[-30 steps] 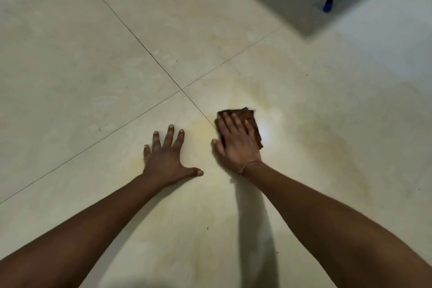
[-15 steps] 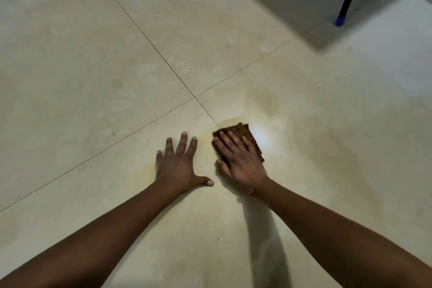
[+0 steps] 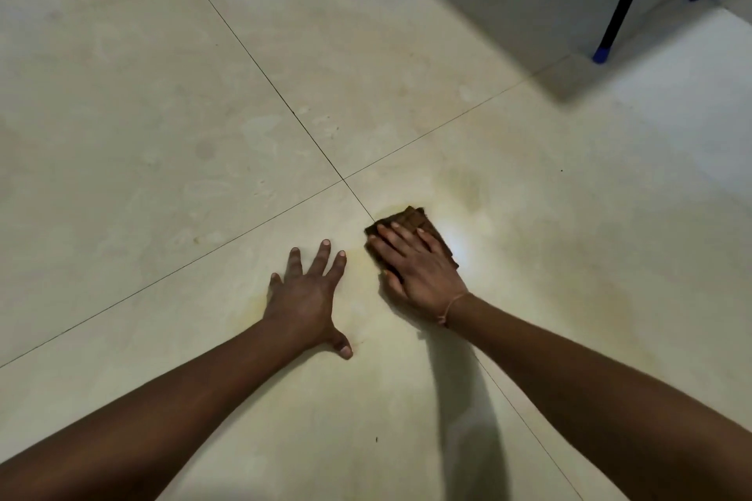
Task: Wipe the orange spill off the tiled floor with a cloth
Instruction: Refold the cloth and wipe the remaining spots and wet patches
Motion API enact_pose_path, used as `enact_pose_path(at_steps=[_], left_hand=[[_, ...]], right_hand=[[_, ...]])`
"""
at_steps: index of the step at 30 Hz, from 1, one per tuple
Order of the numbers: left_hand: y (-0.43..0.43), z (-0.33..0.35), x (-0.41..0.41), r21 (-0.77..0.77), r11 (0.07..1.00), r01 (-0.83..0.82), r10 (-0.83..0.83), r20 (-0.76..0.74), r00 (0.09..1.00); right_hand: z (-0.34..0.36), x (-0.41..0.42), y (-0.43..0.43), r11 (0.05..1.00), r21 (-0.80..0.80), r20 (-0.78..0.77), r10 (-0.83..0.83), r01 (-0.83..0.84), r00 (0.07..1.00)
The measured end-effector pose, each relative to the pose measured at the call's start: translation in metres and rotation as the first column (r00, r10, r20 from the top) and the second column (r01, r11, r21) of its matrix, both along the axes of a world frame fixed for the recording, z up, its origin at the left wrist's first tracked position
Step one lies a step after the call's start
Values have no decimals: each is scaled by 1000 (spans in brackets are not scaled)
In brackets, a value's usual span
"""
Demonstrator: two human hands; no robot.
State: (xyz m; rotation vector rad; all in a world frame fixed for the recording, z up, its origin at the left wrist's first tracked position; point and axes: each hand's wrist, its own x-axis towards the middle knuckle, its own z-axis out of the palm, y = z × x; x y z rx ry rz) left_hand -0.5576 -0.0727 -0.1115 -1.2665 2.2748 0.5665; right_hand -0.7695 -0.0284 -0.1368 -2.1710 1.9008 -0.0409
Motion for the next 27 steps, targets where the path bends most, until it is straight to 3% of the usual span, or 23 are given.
enact_pose_path(at_steps=[3,5,9,11,14,18,21,24,27], left_hand=[[1,0,0,5,1000,13,-13,23,1000],[0,2,-3,25,999,20,-21,33,999],[-2,5,-7,52,999,13,-16,51,999],[-2,3,-7,44,999,15,-17,49,999],[-2,0,-6,47,999,11,-12,30,999],[-2,-2,-4,39,999,14,-15,28,999],[-2,0,-4,32,999,15,-16,12,1000],[-1,1,-4,20,999,30,-30,7,1000],[-4,-4,-3,25,999,41,-42,17,999]], right_hand=[[1,-9,-46,957,11,-72,-288,289,955],[0,15,-66,935,10,-47,-353,353,935],[-3,33,-55,993,32,28,116,-116,993],[-3,10,-69,989,-15,-7,147,-147,989],[-3,-26,-93,988,-34,-50,-155,153,987],[-6,-65,-48,881,-70,-23,-470,468,882],[-3,-56,9,877,-68,-9,-478,476,878],[1,-87,7,902,-80,-63,-430,425,901],[2,-106,-64,748,-87,-85,-663,657,744]])
